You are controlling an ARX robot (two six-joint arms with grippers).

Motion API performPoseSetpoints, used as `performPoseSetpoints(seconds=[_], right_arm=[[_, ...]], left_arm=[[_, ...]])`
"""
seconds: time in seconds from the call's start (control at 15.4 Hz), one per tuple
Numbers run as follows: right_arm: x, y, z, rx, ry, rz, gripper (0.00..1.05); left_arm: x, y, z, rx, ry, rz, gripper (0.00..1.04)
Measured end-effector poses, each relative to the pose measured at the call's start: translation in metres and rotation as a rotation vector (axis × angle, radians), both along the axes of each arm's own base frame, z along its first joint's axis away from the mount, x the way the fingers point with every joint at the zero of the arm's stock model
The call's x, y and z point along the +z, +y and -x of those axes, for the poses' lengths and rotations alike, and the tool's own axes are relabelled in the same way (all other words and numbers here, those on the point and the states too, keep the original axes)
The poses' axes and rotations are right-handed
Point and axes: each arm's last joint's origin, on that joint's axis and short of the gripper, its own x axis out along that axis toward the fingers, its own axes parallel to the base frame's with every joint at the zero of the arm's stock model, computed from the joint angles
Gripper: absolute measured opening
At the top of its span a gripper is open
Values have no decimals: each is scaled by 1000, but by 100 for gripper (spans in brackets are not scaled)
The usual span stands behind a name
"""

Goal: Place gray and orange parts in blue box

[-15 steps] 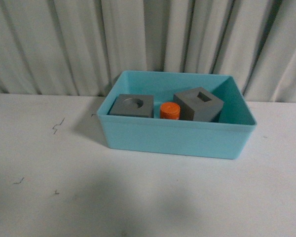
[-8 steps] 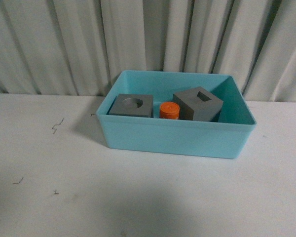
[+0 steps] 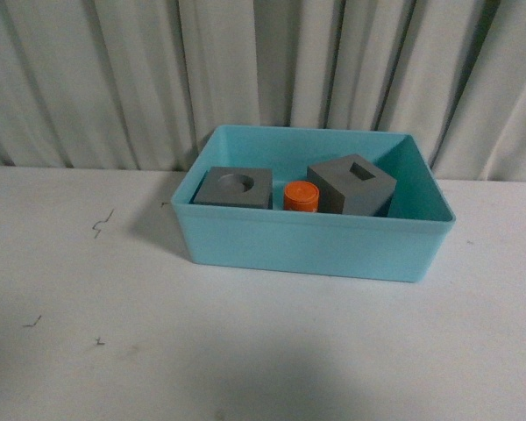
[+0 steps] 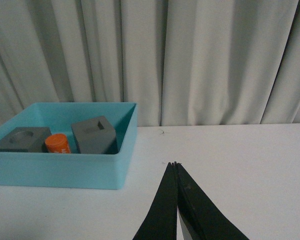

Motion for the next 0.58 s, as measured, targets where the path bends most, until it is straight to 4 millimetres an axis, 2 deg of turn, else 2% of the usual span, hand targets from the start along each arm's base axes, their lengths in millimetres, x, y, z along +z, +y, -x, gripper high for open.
performPoseSetpoints(seconds=[0.13,0.19,0.58], right_arm=[[-7,0,9,1,54,0,2],[-1,0,11,1,-10,0,2],[-3,0,11,1,13,0,2]], left_arm=[[0,0,0,0,0,0,98],[0,0,0,0,0,0,98],[0,0,0,0,0,0,98]])
